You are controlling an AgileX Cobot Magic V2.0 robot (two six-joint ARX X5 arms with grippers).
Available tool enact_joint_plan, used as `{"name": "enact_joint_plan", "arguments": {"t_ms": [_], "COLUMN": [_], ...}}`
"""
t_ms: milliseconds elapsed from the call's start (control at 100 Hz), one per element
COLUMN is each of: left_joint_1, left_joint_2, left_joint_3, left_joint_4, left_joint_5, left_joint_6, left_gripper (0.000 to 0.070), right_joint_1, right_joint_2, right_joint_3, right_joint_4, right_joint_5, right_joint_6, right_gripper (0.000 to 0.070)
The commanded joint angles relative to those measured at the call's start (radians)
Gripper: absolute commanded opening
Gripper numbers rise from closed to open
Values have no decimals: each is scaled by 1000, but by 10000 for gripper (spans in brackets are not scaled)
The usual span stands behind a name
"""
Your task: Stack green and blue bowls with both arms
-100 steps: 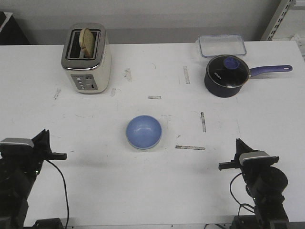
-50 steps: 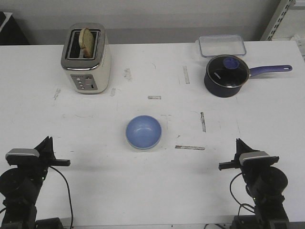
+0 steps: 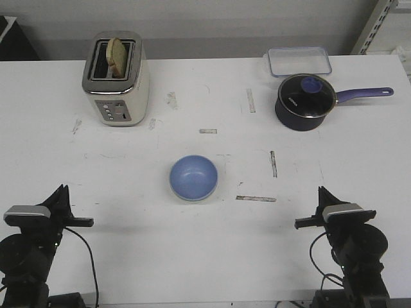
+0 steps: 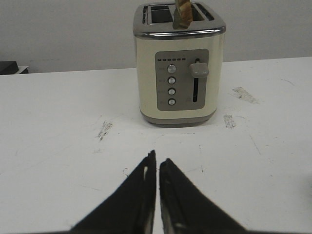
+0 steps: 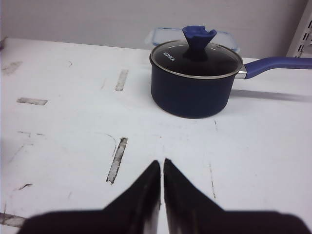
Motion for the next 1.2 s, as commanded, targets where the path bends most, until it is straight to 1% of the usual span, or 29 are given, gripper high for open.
{"name": "enact_joint_plan", "arguments": {"t_ms": [0, 50, 110, 210, 260, 490, 590, 720, 1190], "left_joint_1": [-5, -14, -39, -85, -100, -98, -98, -97, -98], "left_joint_2": [-33, -60, -100, -179, -216, -359, -358, -357, -357], "left_joint_3": [9, 1, -31, -121, -175, -435, -525, -525, -524], "left_joint_4": [-4, -10, 17, 77, 107, 224, 338, 287, 293], "left_joint_5": [1, 4, 2, -50, -72, -76, -78, -82, -79], "left_joint_6": [13, 13, 8, -69, -93, -93, -95, -112, -111], "left_gripper": [1, 1, 1, 1, 1, 1, 1, 1, 1], "right_joint_1": [1, 1, 1, 1, 1, 1, 1, 1, 1], "right_joint_2": [5, 5, 5, 5, 5, 5, 5, 4, 4], "right_joint_3": [5, 5, 5, 5, 5, 5, 5, 6, 6], "right_joint_4": [15, 16, 16, 17, 17, 17, 17, 21, 21], "right_joint_5": [0, 0, 0, 0, 0, 0, 0, 0, 0], "right_joint_6": [-7, -7, -7, -7, -7, -7, -7, -7, -7], "right_gripper": [0, 0, 0, 0, 0, 0, 0, 0, 0]}}
